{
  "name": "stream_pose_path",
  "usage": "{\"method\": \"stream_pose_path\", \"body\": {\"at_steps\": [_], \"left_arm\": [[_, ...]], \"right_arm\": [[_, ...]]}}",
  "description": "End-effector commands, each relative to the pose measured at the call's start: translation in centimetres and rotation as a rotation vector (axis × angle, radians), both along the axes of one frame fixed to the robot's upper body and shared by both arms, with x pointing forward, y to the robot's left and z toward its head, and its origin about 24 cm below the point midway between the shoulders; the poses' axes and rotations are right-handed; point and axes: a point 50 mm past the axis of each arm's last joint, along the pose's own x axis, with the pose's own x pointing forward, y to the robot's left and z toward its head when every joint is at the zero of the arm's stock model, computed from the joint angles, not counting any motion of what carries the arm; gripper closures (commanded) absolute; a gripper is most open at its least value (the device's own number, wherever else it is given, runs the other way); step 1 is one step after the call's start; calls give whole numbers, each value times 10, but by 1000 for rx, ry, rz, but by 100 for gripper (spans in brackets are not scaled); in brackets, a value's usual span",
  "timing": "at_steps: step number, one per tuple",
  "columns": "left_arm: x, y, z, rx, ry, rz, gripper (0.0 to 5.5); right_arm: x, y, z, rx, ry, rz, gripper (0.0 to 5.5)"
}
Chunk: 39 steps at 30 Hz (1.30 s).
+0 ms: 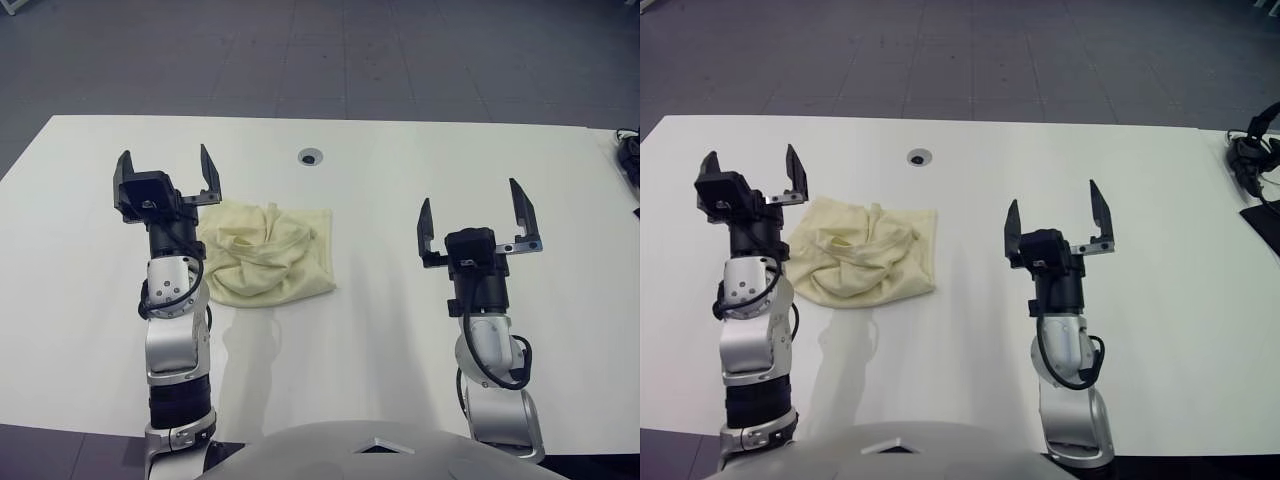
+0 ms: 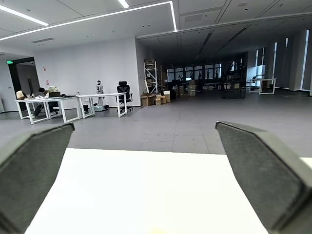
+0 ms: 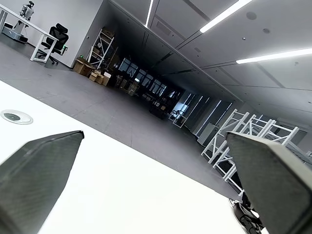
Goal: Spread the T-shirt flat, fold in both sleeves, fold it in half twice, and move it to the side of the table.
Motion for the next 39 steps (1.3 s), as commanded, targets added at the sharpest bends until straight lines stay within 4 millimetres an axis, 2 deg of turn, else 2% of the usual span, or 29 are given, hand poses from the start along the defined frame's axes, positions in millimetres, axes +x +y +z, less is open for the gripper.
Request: {"method": "stream_pose_path", "body": {"at_steps": [1, 39], "left_arm": [[-1, -1, 0, 2, -3, -12, 10], [-3, -5, -2, 52, 1, -10, 10]], "right_arm": [[2, 2, -2, -1, 6, 11, 13], [4, 3, -3, -1, 12, 16, 13]]}}
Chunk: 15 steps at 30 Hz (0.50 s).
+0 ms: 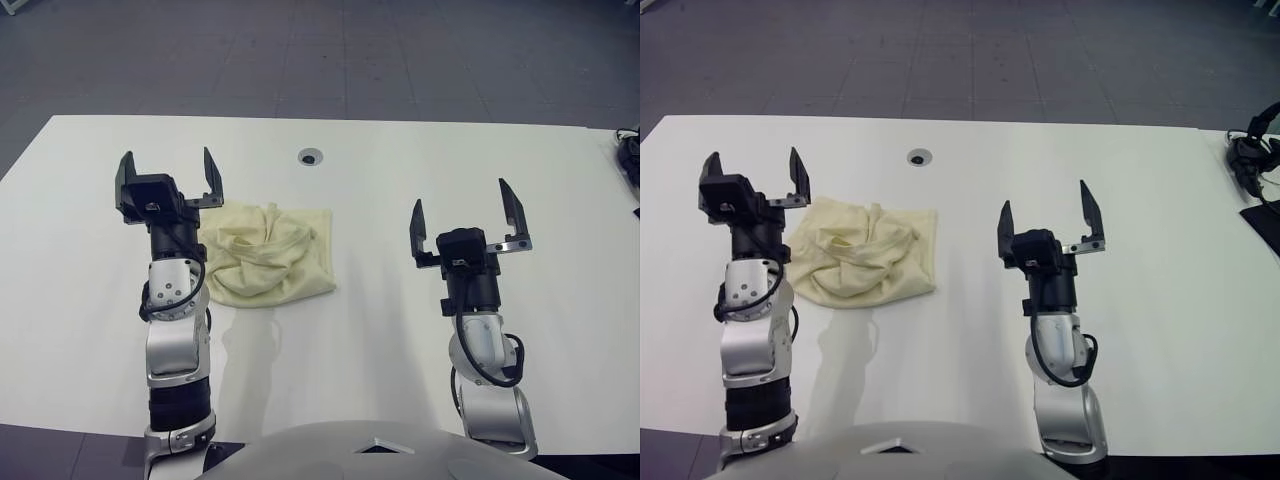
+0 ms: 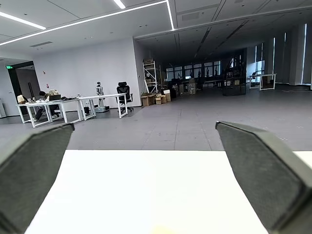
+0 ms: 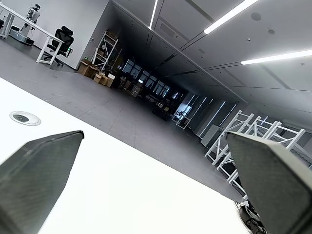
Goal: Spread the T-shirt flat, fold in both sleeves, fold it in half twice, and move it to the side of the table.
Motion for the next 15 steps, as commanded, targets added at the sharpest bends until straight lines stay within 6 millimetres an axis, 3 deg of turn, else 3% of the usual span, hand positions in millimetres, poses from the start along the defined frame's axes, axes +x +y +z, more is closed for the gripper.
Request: {"method": "stream_pose_path", "body": {"at_steps": [1, 15], "left_arm": [[-2, -3, 0, 13, -6, -9, 10], [-2, -1, -3, 26, -3, -6, 10]], "right_arm": [[2, 0, -1, -2, 6, 6, 13], [5, 2, -2, 0, 9, 7, 13]]}}
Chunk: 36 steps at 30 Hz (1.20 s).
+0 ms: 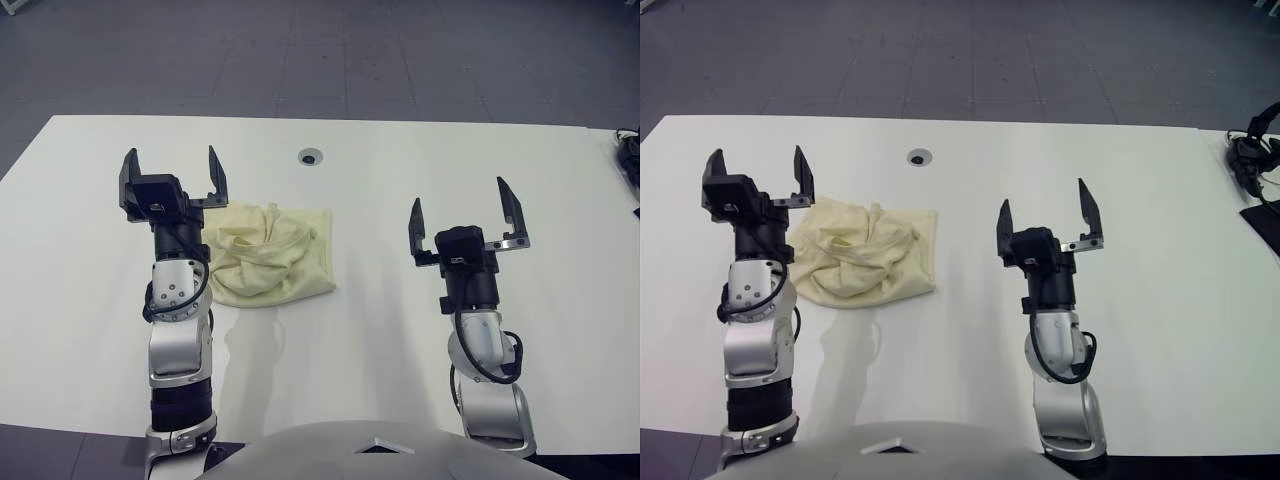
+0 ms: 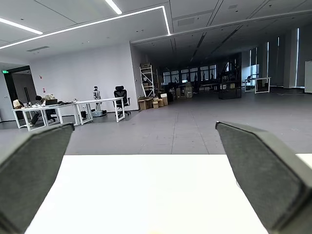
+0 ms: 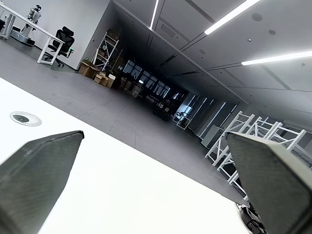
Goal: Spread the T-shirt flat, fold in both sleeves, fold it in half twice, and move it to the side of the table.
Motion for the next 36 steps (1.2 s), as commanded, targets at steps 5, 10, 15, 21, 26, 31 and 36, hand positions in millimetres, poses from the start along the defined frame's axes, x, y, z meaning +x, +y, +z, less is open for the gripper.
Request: {"method": "stream_pose_path", "body": {"at_steps": [5, 10, 15, 21, 26, 31, 36], "left_arm": [[5, 4, -10, 28, 26, 3, 10], [17, 0, -23, 138, 61, -62, 10], [29, 20, -31, 313, 155, -50, 10], [54, 50, -38, 534, 266, -79, 10], [65, 66, -66, 790, 385, -69, 10], [52, 60, -106, 991, 489, -166, 10], [31, 50, -133, 1003, 542, -281, 10]], "right_arm": [[5, 2, -5, 13, 10, -10, 13], [12, -1, -13, 45, 19, -46, 13], [20, 5, -22, 58, 26, -34, 13], [19, 9, -23, 51, 12, -21, 13], [22, 11, -27, 33, 12, -1, 13], [23, 13, -30, 10, 10, 21, 13], [24, 14, -34, 4, 9, 32, 13]]}}
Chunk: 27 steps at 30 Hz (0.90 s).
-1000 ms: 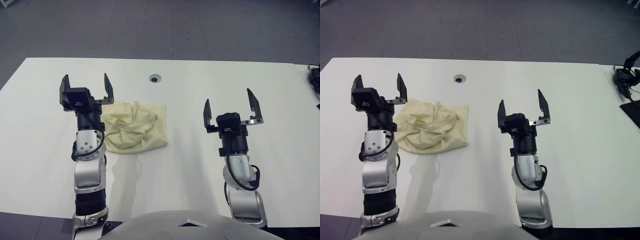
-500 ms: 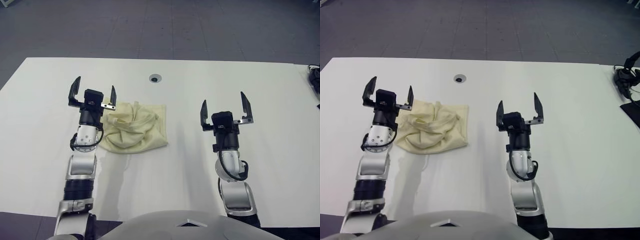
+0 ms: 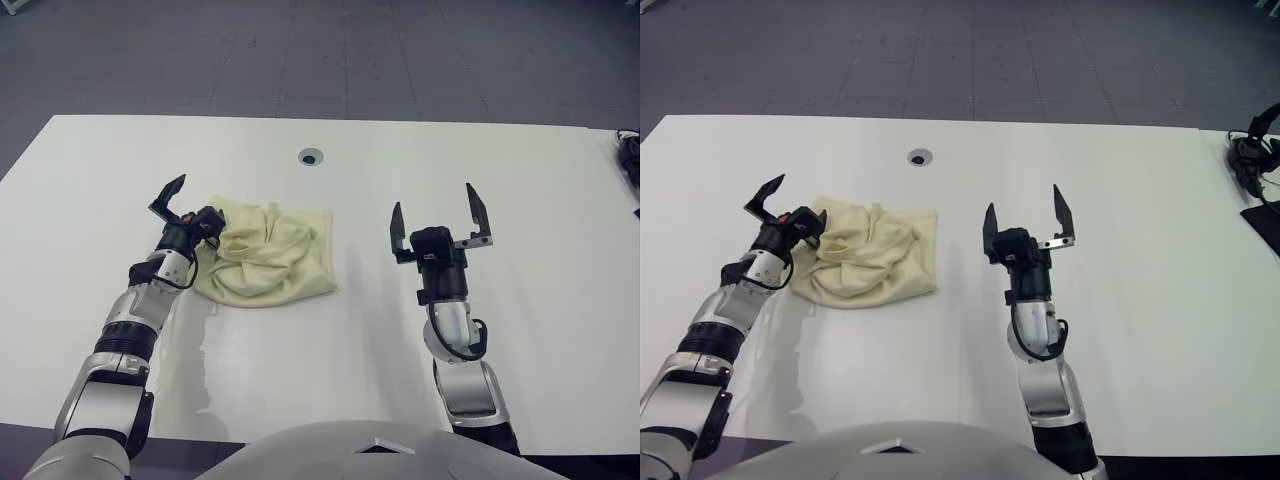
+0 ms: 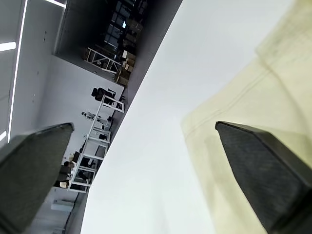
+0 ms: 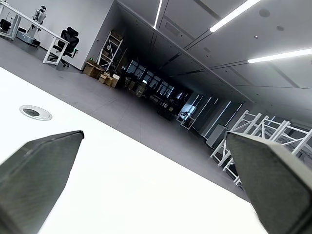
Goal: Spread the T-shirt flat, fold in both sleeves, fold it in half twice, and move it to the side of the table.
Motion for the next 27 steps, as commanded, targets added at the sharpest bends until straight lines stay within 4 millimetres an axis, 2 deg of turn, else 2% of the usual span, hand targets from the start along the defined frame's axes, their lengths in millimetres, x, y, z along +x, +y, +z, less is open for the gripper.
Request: {"method": "stream_pose_path", "body": {"at_steps": [1, 4, 8, 15, 22, 27], "left_arm": [[-29, -9, -42, 14, 194, -65, 10], [-43, -18, -51, -34, 243, -105, 10], [-64, -50, -58, -234, 306, -125, 10], [-99, -96, -60, -588, 407, -16, 10], [-114, -126, -59, -659, 476, -40, 10], [-114, -140, -57, -664, 480, -90, 10]], "right_arm": [[2, 3, -2, -4, -2, 13, 13], [3, 7, -3, -4, -4, 24, 13], [5, 8, -6, -6, -8, 26, 13], [10, 10, -9, -5, -18, 25, 13], [14, 9, -4, 9, -62, 6, 13], [16, 4, 4, 45, -104, -21, 13]]}}
